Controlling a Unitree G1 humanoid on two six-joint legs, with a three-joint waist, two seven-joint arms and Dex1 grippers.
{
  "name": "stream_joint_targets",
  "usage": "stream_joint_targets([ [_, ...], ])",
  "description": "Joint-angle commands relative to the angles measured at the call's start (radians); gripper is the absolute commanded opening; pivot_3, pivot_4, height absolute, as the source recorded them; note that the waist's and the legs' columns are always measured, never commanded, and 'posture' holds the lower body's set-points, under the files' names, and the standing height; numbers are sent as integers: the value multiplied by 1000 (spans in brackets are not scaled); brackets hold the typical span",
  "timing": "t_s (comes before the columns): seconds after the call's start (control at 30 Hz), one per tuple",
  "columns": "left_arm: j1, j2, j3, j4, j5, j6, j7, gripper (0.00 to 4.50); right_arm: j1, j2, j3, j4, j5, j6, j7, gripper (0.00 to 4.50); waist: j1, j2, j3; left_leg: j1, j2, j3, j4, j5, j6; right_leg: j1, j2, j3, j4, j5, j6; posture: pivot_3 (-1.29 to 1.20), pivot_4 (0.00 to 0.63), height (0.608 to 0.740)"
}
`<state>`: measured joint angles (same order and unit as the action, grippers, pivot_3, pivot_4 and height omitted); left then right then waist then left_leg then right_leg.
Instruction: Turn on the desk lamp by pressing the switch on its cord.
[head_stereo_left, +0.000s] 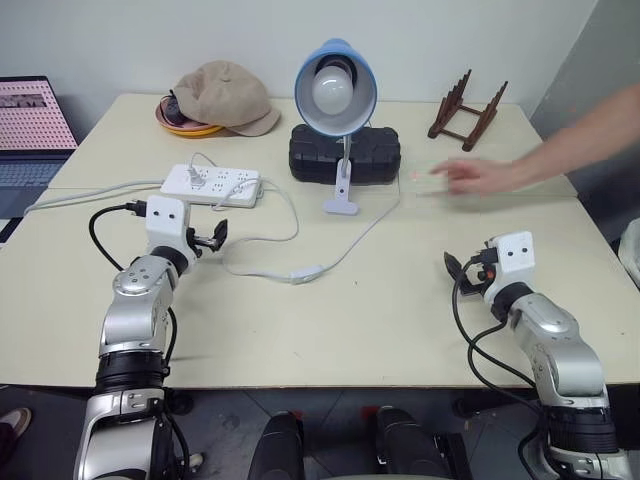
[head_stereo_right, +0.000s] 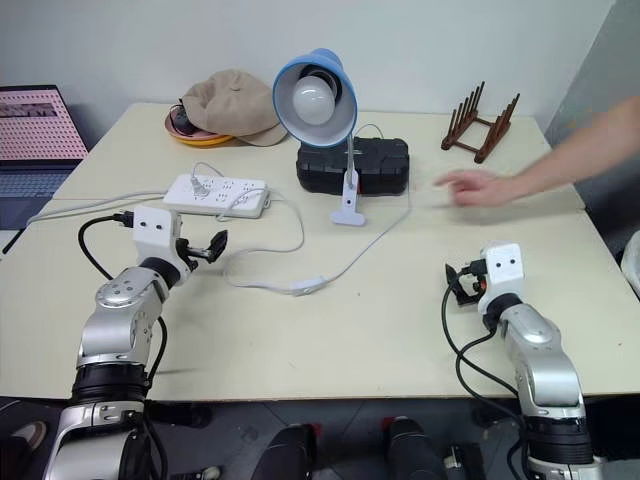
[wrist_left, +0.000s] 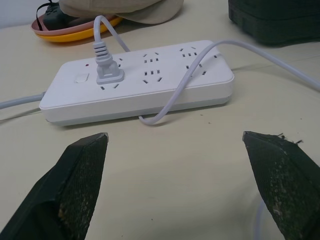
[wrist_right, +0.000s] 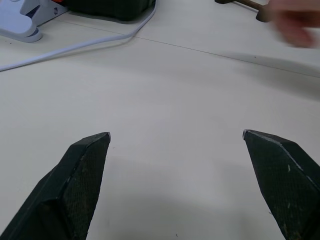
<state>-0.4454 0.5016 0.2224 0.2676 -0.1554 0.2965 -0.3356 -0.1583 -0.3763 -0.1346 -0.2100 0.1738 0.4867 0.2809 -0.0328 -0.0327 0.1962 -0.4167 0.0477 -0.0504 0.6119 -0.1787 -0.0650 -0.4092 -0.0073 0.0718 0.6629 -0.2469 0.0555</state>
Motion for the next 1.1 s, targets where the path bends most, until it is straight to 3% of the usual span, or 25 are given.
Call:
stream_joint_targets([
  [0.03,-19,4,6,-31,0,-10,8,4500,10,-1,0,-73,-2,-9,-1,4454,0,0,0,0,0,0,0,0,0,0,0,0,0,0,0,0,150,740],
  [0.23,8,34,-10,-75,-13,-1,-68,4500,-12,-18,4,-71,1,-10,19,4454,0,0,0,0,0,0,0,0,0,0,0,0,0,0,0,0,150,740],
  [0.37,-7,127,-69,-194,-115,99,-336,4500,-4,-75,42,-156,79,30,162,4454,-2,0,0,0,0,0,0,0,0,0,0,0,0,0,-1,0,150,740],
  [0.5,-83,224,-163,-195,-147,151,-552,4500,42,-158,50,-303,263,113,356,4454,0,0,0,0,0,0,-1,0,0,-1,0,-1,0,-3,-4,0,150,740],
  [0.63,-129,312,-298,-210,-127,154,-781,4500,129,-263,81,-393,307,114,481,4454,0,0,0,0,0,0,-1,0,0,0,0,0,-2,-4,-7,0,150,740],
  [0.83,-168,348,-437,-154,-42,49,-946,4500,177,-277,104,-416,307,105,472,4454,-2,0,0,0,0,0,-2,0,0,0,0,0,-3,-4,-7,0,150,740],
  [1.1,-260,229,-510,135,109,-213,-915,4500,283,-191,113,-522,317,136,326,4454,2,-1,0,-2,0,0,-1,0,0,-1,0,0,-3,-5,-7,0,150,740],
])
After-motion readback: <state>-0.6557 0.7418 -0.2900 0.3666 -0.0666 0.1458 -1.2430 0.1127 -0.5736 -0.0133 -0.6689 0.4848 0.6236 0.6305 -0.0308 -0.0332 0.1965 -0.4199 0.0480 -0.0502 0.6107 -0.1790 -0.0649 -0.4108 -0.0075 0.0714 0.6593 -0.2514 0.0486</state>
